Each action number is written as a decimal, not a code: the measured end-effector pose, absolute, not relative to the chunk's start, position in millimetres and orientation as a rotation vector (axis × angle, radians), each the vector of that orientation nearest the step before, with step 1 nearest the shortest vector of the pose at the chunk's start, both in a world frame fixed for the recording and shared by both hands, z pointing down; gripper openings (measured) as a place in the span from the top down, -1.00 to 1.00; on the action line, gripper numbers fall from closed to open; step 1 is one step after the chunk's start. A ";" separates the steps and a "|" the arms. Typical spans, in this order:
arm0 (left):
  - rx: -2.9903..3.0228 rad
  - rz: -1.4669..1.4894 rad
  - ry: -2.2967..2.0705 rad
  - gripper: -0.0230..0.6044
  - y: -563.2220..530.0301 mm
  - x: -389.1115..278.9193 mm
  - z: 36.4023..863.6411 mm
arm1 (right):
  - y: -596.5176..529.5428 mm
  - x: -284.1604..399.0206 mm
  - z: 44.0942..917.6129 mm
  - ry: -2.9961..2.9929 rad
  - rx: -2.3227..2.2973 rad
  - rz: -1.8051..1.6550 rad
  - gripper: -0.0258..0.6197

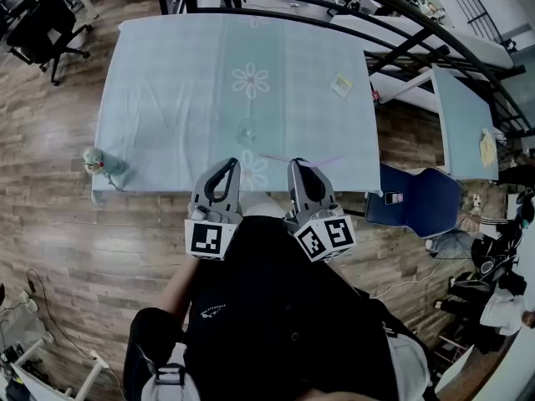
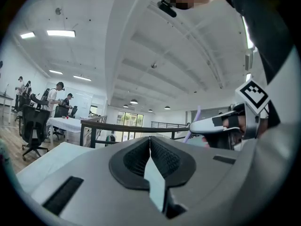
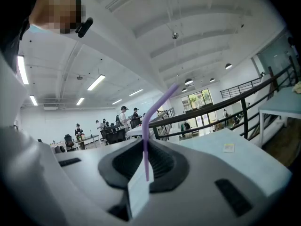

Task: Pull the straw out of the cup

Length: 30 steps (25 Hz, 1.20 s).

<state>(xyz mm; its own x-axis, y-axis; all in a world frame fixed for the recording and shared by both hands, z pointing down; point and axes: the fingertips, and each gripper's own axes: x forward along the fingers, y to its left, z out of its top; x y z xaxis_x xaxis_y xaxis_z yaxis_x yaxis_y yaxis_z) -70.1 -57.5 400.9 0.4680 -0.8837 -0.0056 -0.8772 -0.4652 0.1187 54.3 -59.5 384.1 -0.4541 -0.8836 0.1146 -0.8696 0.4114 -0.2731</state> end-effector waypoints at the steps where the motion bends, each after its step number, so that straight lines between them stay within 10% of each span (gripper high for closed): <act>1: 2.606 -0.098 -1.569 0.87 -56.5 -70.0 400.7 | -59.2 53.9 385.3 2.600 -1.617 -0.467 0.80; 30: 2.604 -0.078 -1.548 0.87 -60.1 -70.4 406.6 | -55.9 33.8 396.7 2.705 -1.572 -0.464 0.80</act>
<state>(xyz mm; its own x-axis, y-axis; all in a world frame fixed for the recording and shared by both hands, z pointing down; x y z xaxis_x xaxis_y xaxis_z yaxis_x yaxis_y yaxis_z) -70.4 -60.1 406.6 0.4784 -0.8781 0.0127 -0.8723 -0.4735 0.1220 33.8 -55.9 396.7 -0.5056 -0.8471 0.1637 -0.8532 0.4628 -0.2405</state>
